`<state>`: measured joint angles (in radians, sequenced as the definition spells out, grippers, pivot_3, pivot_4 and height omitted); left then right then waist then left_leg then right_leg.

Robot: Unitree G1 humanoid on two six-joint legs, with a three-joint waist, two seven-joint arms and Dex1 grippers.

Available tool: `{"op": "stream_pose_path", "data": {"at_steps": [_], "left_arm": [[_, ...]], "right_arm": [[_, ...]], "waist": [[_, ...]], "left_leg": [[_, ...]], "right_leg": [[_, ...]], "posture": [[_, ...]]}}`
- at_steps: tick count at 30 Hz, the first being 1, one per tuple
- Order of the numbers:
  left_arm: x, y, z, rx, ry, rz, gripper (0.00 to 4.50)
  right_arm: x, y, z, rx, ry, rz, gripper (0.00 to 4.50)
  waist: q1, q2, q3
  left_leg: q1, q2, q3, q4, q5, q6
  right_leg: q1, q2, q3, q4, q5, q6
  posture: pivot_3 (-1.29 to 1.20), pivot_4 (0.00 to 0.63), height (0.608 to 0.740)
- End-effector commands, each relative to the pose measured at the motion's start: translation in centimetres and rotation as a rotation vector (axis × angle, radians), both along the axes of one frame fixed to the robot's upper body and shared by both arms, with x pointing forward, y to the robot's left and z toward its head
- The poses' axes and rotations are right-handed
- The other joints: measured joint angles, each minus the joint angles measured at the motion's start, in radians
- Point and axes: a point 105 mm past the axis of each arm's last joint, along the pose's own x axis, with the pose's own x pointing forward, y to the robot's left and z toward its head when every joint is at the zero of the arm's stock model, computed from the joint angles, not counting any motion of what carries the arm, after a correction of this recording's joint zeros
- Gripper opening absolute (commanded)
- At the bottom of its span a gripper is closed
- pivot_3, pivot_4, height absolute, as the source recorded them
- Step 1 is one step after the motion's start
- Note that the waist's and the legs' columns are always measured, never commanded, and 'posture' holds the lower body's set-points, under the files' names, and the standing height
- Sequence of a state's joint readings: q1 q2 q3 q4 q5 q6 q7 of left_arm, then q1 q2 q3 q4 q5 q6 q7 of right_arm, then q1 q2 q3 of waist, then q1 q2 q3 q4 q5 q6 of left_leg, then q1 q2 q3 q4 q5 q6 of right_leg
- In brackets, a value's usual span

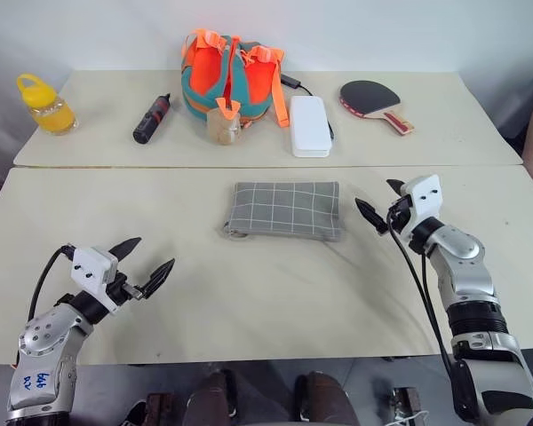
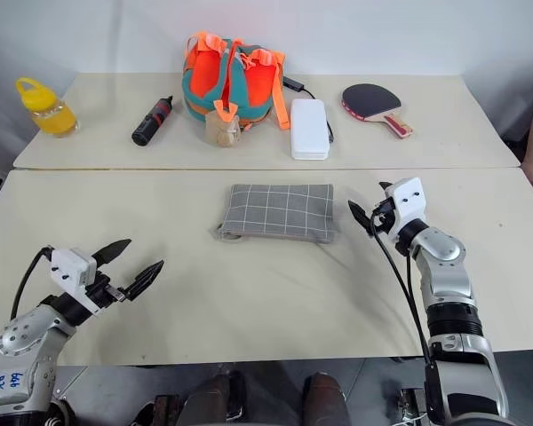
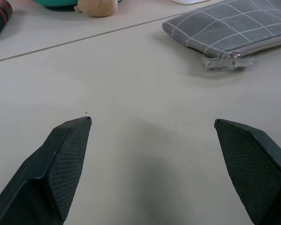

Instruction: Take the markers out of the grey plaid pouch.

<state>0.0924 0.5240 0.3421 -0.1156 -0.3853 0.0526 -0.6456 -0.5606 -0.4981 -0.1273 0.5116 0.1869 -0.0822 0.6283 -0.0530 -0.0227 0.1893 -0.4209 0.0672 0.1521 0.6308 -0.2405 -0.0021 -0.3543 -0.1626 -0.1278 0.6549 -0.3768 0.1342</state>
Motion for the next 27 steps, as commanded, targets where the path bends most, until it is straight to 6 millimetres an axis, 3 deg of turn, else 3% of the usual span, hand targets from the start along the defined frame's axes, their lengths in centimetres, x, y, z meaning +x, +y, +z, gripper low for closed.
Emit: {"op": "stream_pose_path", "data": {"at_steps": [1, 8, 17, 27], "left_arm": [[-0.2, -0.5, 1.0, 0.033, -0.041, -0.029, 4.48], [-0.2, -0.6, 1.3, 0.038, -0.060, -0.032, 4.48], [0.4, -0.7, 1.5, 0.039, -0.082, -0.028, 4.48], [0.6, -0.8, 1.5, 0.051, -0.089, -0.030, 4.48]], "right_arm": [[-0.3, 0.1, 1.3, -0.001, -0.049, 0.014, 4.38], [-0.2, 1.1, 2.2, 0.011, -0.067, 0.042, 4.38], [-0.8, 5.2, 2.6, 0.064, -0.074, 0.147, 4.38], [-0.8, 6.1, 3.1, 0.074, -0.087, 0.172, 4.38]], "waist": [[0.000, 0.000, 0.000], [-0.001, 0.000, 0.000], [0.000, 0.000, 0.000], [-0.002, 0.000, 0.000]], "left_leg": [[0.000, 0.000, 0.000, 0.000, 0.000, 0.000], [0.000, 0.000, 0.003, 0.000, 0.000, 0.000], [0.000, 0.001, 0.004, 0.000, 0.000, 0.000], [0.000, 0.001, 0.005, 0.000, 0.000, 0.000]], "right_leg": [[0.000, 0.000, 0.000, 0.000, 0.000, 0.000], [-0.003, 0.000, 0.003, 0.000, 0.000, 0.000], [-0.004, 0.001, 0.005, 0.003, 0.000, 0.000], [-0.004, 0.001, 0.005, 0.003, 0.000, 0.000]], "posture": [[0.00, 0.150, 0.740], [0.00, 0.150, 0.740], [0.00, 0.150, 0.740], [0.00, 0.150, 0.740]]}}
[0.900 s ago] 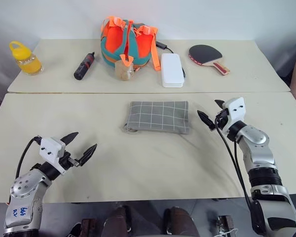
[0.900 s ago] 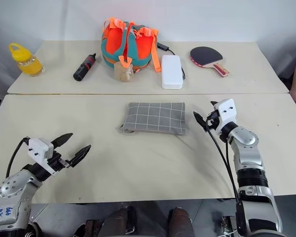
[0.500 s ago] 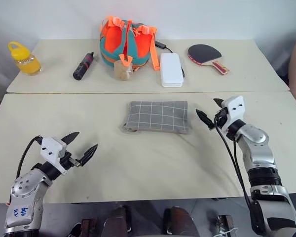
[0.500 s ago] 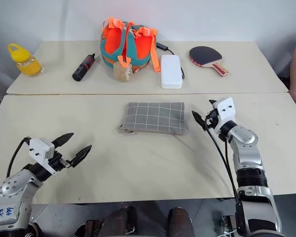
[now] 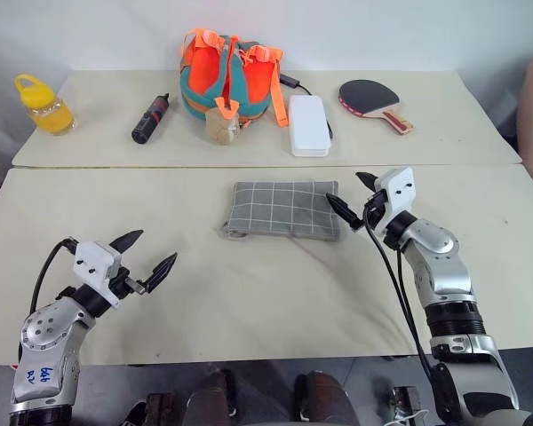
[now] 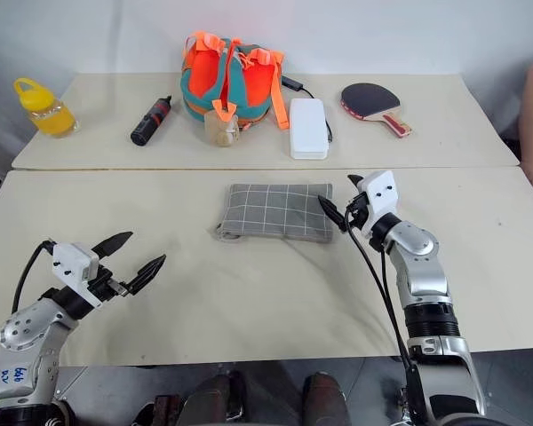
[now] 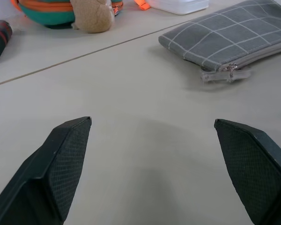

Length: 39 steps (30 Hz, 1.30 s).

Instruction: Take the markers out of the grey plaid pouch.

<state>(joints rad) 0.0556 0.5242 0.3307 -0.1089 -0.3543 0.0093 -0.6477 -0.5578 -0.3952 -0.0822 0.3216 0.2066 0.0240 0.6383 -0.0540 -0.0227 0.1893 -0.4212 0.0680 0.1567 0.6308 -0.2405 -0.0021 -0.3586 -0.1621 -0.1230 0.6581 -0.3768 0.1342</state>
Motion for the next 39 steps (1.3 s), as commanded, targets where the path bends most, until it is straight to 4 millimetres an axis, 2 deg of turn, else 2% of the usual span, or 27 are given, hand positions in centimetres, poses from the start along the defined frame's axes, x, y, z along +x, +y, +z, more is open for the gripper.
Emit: {"op": "stream_pose_path", "data": {"at_steps": [1, 3, 6, 11, 16, 17, 23, 27, 34, 39], "left_arm": [[0.0, -0.3, 0.5, 0.021, -0.036, -0.015, 4.48], [0.1, -0.5, 0.5, 0.033, -0.042, -0.022, 4.48], [0.9, -0.7, 0.7, 0.061, -0.069, -0.033, 4.50], [3.7, -1.2, 1.6, 0.121, -0.126, -0.057, 4.50], [7.4, -2.6, 2.6, 0.255, -0.217, -0.118, 4.50], [7.9, -3.1, 2.6, 0.288, -0.230, -0.141, 4.50], [10.6, -5.5, 2.1, 0.453, -0.286, -0.240, 4.50], [12.2, -7.1, 2.7, 0.489, -0.326, -0.250, 4.50], [11.4, -10.9, 1.8, 0.528, -0.381, -0.417, 4.50], [10.9, -11.5, 0.9, 0.627, -0.398, -0.482, 4.50]], "right_arm": [[-0.3, 0.8, 1.4, 0.024, -0.049, 0.030, 4.38], [-0.3, 1.3, 1.3, 0.036, -0.047, 0.039, 4.38], [-0.3, 2.5, 1.1, 0.059, -0.041, 0.062, 3.81], [0.5, 3.6, 0.3, 0.044, -0.036, 0.035, 1.99], [1.9, 3.3, -0.8, -0.038, -0.031, -0.057, 0.17], [2.1, 3.3, -0.9, -0.050, -0.031, -0.065, 0.05], [1.6, 4.2, -2.7, -0.110, 0.017, -0.015, 0.05], [0.8, 4.1, -3.3, -0.111, 0.030, -0.007, 0.05], [0.6, 3.4, -2.9, -0.107, 0.024, -0.027, 0.05], [0.5, 3.4, -2.5, -0.106, 0.016, -0.030, 0.05]], "waist": [[-0.001, 0.000, 0.000], [-0.001, 0.000, 0.000], [0.000, 0.000, 0.000], [0.001, 0.000, 0.000], [0.001, 0.000, 0.000], [0.001, 0.000, 0.000], [-0.005, 0.000, 0.000], [-0.001, -0.001, 0.000], [-0.002, -0.001, 0.000], [-0.001, -0.001, 0.000]], "left_leg": [[0.000, 0.000, 0.000, 0.000, 0.000, 0.000], [0.000, 0.000, 0.000, 0.000, 0.000, 0.000], [0.000, 0.000, 0.000, 0.000, 0.000, 0.000], [0.000, 0.000, 0.000, 0.001, 0.000, 0.000], [-0.001, 0.000, 0.000, 0.001, 0.000, 0.000], [-0.001, 0.000, 0.001, 0.001, 0.000, 0.000], [-0.001, -0.001, 0.002, 0.000, 0.000, 0.000], [-0.001, -0.001, 0.002, 0.000, 0.000, 0.000], [-0.001, -0.001, 0.002, 0.001, 0.000, 0.000], [-0.001, -0.001, 0.002, 0.001, 0.000, 0.000]], "right_leg": [[0.000, 0.000, 0.000, 0.000, 0.000, 0.000], [0.000, 0.000, 0.000, 0.000, 0.000, 0.000], [0.000, 0.000, 0.000, 0.000, 0.000, 0.000], [-0.001, 0.001, 0.001, 0.001, 0.000, 0.000], [-0.001, 0.001, 0.000, 0.002, 0.000, 0.000], [-0.001, 0.001, 0.000, 0.002, 0.000, 0.000], [-0.002, 0.001, 0.000, 0.001, 0.000, 0.000], [-0.002, 0.001, 0.000, 0.001, 0.000, 0.000], [-0.001, 0.001, 0.001, 0.001, 0.000, 0.000], [-0.001, 0.001, 0.001, 0.002, 0.000, 0.000]], "posture": [[0.00, 0.150, 0.740], [0.00, 0.150, 0.740], [0.00, 0.150, 0.740], [0.00, 0.150, 0.740], [0.00, 0.150, 0.740], [0.00, 0.150, 0.740], [0.00, 0.150, 0.740], [0.00, 0.150, 0.740], [0.00, 0.150, 0.740], [0.00, 0.150, 0.740]]}}
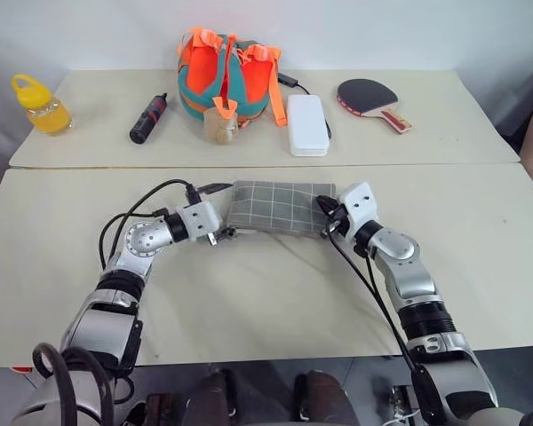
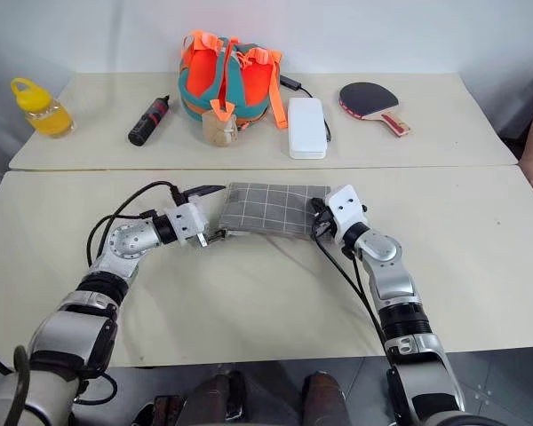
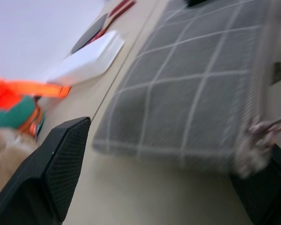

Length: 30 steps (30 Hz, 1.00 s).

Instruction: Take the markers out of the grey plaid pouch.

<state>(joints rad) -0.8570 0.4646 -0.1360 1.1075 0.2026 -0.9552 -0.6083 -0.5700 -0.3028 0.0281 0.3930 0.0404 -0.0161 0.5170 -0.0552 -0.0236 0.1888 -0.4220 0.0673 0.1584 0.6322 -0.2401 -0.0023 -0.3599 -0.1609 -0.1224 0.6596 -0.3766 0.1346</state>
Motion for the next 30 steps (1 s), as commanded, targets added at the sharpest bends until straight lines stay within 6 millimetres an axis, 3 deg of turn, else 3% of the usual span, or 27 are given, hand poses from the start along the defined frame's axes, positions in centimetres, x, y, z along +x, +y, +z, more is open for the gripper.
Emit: {"op": "stream_pose_path", "data": {"at_steps": [1, 5, 8, 19, 20, 23, 25, 29, 30], "left_arm": [[-0.2, -0.3, -0.2, 0.057, -0.027, -0.024, 4.50], [0.0, -0.6, -0.1, 0.049, -0.030, -0.025, 4.50], [0.0, -0.7, -0.1, 0.041, -0.016, -0.028, 3.88], [0.0, -1.0, -0.4, 0.002, 0.030, -0.032, 0.34], [0.0, -1.0, -0.2, -0.019, 0.037, -0.031, 0.06], [0.2, -1.0, 0.3, -0.070, 0.056, -0.026, 0.02], [0.1, -1.3, 0.7, -0.075, 0.085, -0.044, 0.02], [-0.4, -1.6, 1.3, -0.051, 0.113, -0.053, 0.02], [-0.5, -1.6, 1.8, -0.066, 0.125, -0.042, 0.02]], "right_arm": [[-0.3, -0.3, 0.7, 0.009, -0.021, 0.000, 0.05], [-0.4, -0.1, 0.7, 0.011, -0.020, 0.007, 0.05], [-0.4, 0.1, 0.7, 0.010, -0.020, 0.012, 0.00], [-0.6, 0.5, 1.6, 0.011, -0.040, 0.063, 0.00], [-0.9, 0.7, 2.6, 0.013, -0.071, 0.093, 0.39], [-1.6, 1.0, 4.5, 0.005, -0.148, 0.144, 1.34], [-4.1, 2.7, 6.5, -0.115, -0.259, 0.329, 2.01], [-7.2, 4.3, 6.7, -0.268, -0.288, 0.525, 3.42], [-7.7, 4.6, 6.5, -0.335, -0.311, 0.554, 3.42]], "waist": [[0.000, 0.000, 0.000], [0.001, 0.000, 0.000], [0.001, 0.000, 0.000], [0.000, 0.000, 0.000], [0.000, 0.000, 0.000], [0.001, 0.000, 0.000], [0.002, 0.000, 0.000], [0.001, 0.000, 0.000], [0.001, 0.000, 0.000]], "left_leg": [[0.000, 0.000, 0.000, 0.000, 0.000, 0.000], [0.000, 0.000, 0.000, 0.000, 0.000, 0.000], [0.000, 0.000, 0.000, 0.001, 0.000, 0.000], [0.000, 0.000, 0.000, 0.001, 0.000, 0.000], [0.000, 0.000, 0.000, 0.001, 0.000, 0.000], [0.000, 0.000, 0.000, 0.001, 0.000, 0.000], [0.000, 0.000, -0.001, 0.001, 0.000, 0.000], [-0.001, 0.000, -0.001, 0.000, 0.000, 0.000], [-0.001, 0.000, -0.001, 0.000, 0.000, 0.000]], "right_leg": [[0.000, 0.000, 0.000, 0.000, 0.000, 0.000], [0.000, 0.000, 0.000, 0.000, 0.000, 0.000], [0.000, 0.000, 0.000, 0.001, 0.000, 0.000], [0.000, 0.000, 0.000, 0.001, 0.000, 0.000], [0.000, 0.000, 0.000, 0.001, 0.000, 0.000], [0.000, 0.000, 0.000, 0.001, 0.000, 0.000], [0.000, 0.000, 0.000, 0.001, 0.000, 0.000], [-0.001, 0.000, 0.000, 0.001, 0.000, 0.000], [-0.001, 0.000, 0.000, 0.001, 0.000, 0.000]], "posture": [[0.00, 0.150, 0.740], [0.00, 0.150, 0.740], [0.00, 0.150, 0.740], [0.00, 0.150, 0.740], [0.00, 0.150, 0.740], [0.00, 0.150, 0.740], [0.00, 0.150, 0.740], [0.00, 0.150, 0.740], [0.00, 0.150, 0.740]]}}
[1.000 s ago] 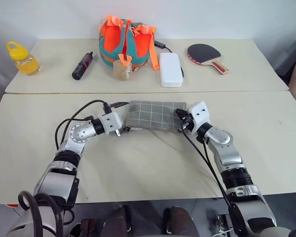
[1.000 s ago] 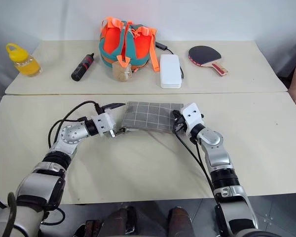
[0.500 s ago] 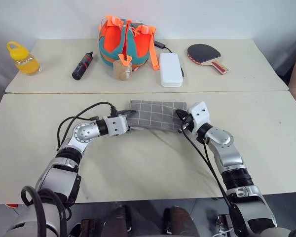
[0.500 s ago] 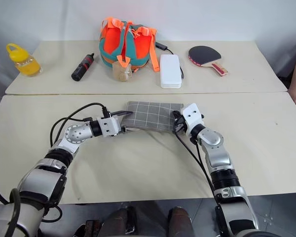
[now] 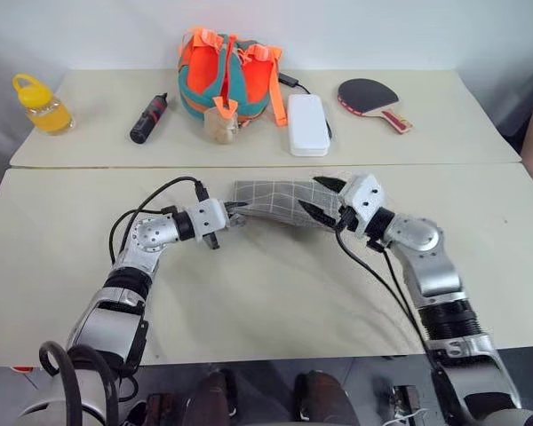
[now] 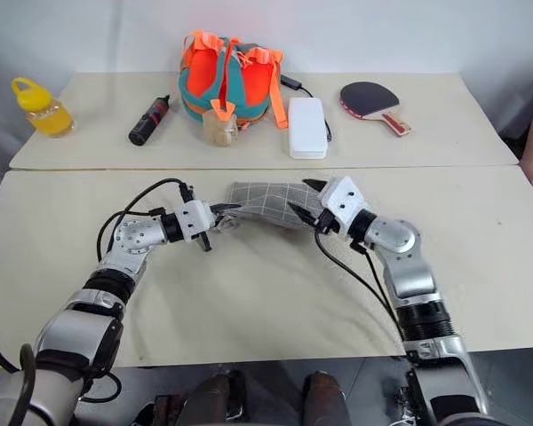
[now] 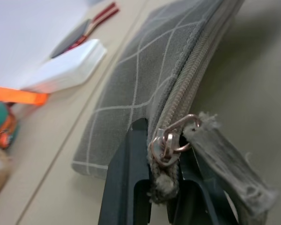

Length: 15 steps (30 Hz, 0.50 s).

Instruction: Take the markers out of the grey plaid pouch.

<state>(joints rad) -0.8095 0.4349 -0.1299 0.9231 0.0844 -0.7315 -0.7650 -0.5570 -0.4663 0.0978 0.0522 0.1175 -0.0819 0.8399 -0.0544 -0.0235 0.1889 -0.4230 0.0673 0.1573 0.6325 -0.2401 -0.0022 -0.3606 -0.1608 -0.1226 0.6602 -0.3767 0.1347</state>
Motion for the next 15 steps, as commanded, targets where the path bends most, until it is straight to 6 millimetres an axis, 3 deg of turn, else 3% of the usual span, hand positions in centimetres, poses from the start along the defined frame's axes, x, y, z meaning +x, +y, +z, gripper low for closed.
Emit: {"op": "stream_pose_path", "data": {"at_steps": [1, 5, 8, 13, 15], "left_arm": [[-0.4, -0.3, 2.0, -0.038, 0.009, 0.011, 0.02], [-1.4, -0.3, 3.3, -0.078, 0.055, 0.075, 0.02], [-2.7, -0.6, 3.5, -0.072, 0.080, 0.089, 0.02], [-4.0, -0.7, 4.1, -0.104, 0.115, 0.110, 0.02], [-4.4, -0.6, 4.1, -0.110, 0.130, 0.113, 0.02]], "right_arm": [[-2.6, 1.5, -0.1, -0.157, -0.092, 0.129, 3.42], [-2.1, 2.2, -0.4, -0.288, -0.261, 0.068, 3.42], [-1.5, 2.4, -2.1, -0.394, -0.340, 0.019, 3.42], [-0.9, 2.4, -3.6, -0.452, -0.389, -0.008, 3.42], [-0.4, 2.1, -3.1, -0.431, -0.399, -0.034, 3.25]], "waist": [[0.001, 0.000, 0.000], [-0.001, 0.000, 0.000], [0.000, 0.000, 0.000], [0.004, 0.000, 0.000], [0.004, 0.000, 0.000]], "left_leg": [[0.000, 0.000, -0.001, 0.000, 0.000, 0.000], [0.000, 0.000, 0.000, 0.001, 0.000, 0.000], [0.000, 0.001, 0.000, 0.003, 0.000, 0.000], [0.000, 0.001, 0.000, 0.005, 0.000, 0.000], [0.000, 0.001, 0.000, 0.005, 0.000, 0.000]], "right_leg": [[0.000, 0.000, 0.000, 0.000, 0.000, 0.000], [0.000, 0.000, 0.000, 0.001, 0.000, 0.000], [0.001, 0.000, 0.000, 0.002, 0.000, 0.000], [0.001, 0.000, 0.001, 0.002, 0.000, 0.000], [0.001, 0.000, 0.001, 0.002, 0.000, 0.000]], "posture": [[0.00, 0.150, 0.740], [0.00, 0.150, 0.740], [0.00, 0.150, 0.740], [0.00, 0.150, 0.740], [0.00, 0.150, 0.740]]}}
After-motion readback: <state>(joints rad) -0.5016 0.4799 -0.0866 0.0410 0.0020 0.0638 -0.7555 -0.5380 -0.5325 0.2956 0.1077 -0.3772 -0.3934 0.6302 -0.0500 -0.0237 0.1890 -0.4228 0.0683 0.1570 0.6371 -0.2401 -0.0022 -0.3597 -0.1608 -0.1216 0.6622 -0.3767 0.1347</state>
